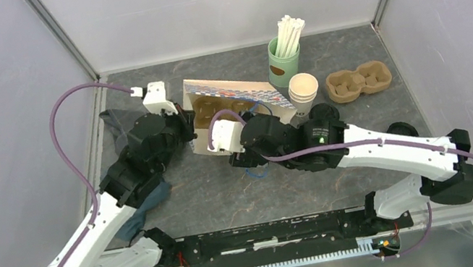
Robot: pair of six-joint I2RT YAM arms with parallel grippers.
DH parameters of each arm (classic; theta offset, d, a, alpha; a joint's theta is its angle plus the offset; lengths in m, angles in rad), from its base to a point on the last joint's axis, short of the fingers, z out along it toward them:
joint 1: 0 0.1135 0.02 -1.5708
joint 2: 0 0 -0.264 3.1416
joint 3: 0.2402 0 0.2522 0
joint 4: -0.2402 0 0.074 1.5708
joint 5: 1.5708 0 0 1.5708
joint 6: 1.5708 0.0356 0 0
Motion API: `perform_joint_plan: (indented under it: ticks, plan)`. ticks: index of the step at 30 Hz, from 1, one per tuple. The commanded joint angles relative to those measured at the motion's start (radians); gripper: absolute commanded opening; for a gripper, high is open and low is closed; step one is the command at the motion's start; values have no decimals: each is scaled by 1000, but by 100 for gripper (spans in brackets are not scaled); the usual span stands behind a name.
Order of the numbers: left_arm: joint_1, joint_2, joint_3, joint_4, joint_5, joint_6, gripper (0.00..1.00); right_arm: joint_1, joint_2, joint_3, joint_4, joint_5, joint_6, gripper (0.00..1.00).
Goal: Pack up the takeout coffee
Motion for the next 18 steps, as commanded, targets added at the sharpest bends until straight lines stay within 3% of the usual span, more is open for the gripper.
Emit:
perform_joint_plan:
  ticks: [1,8,18]
  plan:
    - [-4,-37,-36,122,48,106,2,6,-58,-91,184,74,-70,70]
    - [-4,-81,-81,123,62,134,2,-16,-93,-257,356,141,-148,70]
    - [-4,-126,-134,105,86,110,2,-156,-83,-291,415,-94,-214,69]
